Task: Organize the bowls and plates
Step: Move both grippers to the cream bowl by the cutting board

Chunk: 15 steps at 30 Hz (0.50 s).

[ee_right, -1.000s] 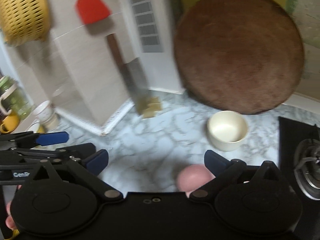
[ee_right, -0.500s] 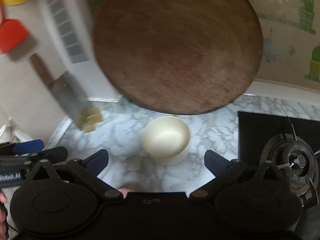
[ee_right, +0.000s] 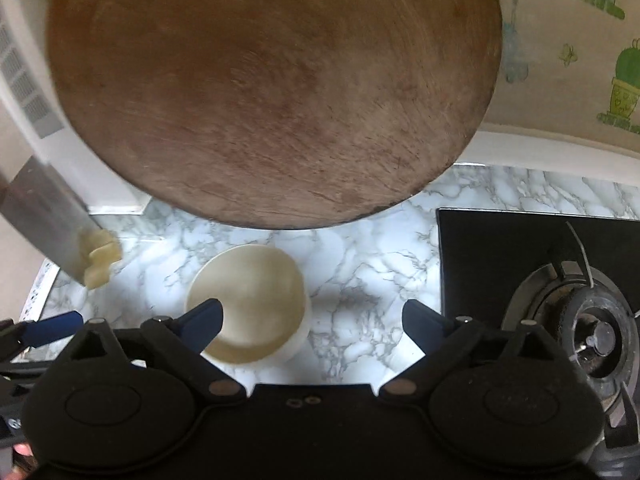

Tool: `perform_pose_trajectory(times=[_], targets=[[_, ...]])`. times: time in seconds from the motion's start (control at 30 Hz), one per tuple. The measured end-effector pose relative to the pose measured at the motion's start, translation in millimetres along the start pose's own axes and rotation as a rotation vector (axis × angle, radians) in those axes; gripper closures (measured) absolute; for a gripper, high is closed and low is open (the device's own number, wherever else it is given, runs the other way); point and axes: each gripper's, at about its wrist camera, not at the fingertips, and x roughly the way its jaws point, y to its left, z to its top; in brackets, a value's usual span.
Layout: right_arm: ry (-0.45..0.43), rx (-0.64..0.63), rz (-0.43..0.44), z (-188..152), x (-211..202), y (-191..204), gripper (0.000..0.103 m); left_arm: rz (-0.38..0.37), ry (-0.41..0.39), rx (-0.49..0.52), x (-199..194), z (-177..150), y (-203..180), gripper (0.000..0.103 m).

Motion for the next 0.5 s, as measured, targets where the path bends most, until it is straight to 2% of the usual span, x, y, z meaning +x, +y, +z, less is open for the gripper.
perform_pose_trajectory(times=[0.5], targets=[[0.074, 0.035, -0.009, 6.3, 55.4, -2.7, 0.025, 0.022, 0.074, -0.029, 67.9, 11.3, -7.3, 0.025]])
